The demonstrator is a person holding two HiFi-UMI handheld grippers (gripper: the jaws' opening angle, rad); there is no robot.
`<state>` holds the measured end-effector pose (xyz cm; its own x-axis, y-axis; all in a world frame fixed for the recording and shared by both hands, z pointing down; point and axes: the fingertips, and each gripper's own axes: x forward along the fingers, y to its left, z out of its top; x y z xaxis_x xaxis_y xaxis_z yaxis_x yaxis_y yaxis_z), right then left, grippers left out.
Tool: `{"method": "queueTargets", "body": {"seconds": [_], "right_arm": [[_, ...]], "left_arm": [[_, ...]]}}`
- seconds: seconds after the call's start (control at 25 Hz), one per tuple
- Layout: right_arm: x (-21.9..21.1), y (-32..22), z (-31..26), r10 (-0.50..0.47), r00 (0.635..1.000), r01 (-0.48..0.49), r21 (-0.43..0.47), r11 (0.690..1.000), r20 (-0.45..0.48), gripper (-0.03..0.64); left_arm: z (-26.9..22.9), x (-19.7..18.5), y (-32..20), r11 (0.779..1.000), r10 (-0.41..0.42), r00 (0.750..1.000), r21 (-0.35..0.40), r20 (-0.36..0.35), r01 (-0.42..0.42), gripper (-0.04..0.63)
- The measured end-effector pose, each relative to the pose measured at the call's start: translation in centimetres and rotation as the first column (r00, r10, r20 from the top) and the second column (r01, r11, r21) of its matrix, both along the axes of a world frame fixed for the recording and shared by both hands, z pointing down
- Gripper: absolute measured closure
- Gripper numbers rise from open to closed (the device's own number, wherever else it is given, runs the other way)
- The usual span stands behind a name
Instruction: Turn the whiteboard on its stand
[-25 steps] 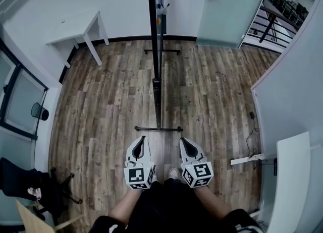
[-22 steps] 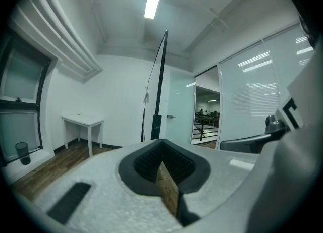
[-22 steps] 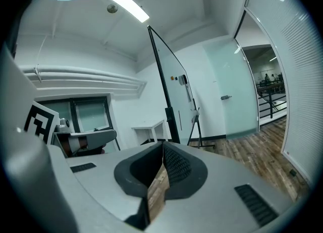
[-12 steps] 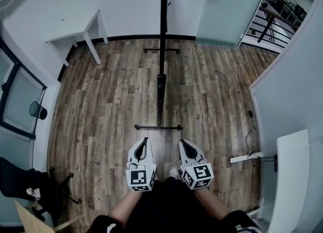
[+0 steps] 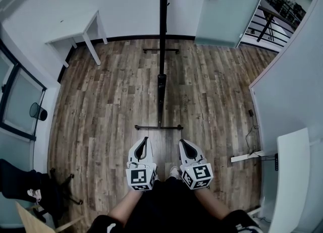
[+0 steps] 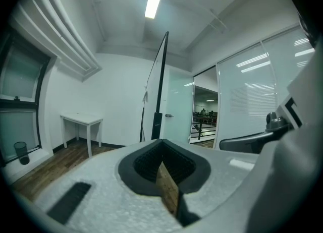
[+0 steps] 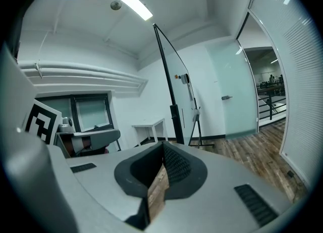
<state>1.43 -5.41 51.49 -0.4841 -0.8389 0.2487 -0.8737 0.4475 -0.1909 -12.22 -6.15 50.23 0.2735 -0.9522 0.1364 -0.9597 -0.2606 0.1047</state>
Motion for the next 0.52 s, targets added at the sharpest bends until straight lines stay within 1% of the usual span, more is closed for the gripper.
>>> {"method": "queueTargets", "body": {"seconds": [0.52], "right_arm": [[0.19, 0.03, 0.27, -0.002, 1.000, 0.002, 0.004, 1.000, 0.009, 0.604]], "left_arm": [[0.64, 0.44, -0.01, 1.000, 0.014, 1.000, -0.018, -0.008, -0.015, 0.583]]}}
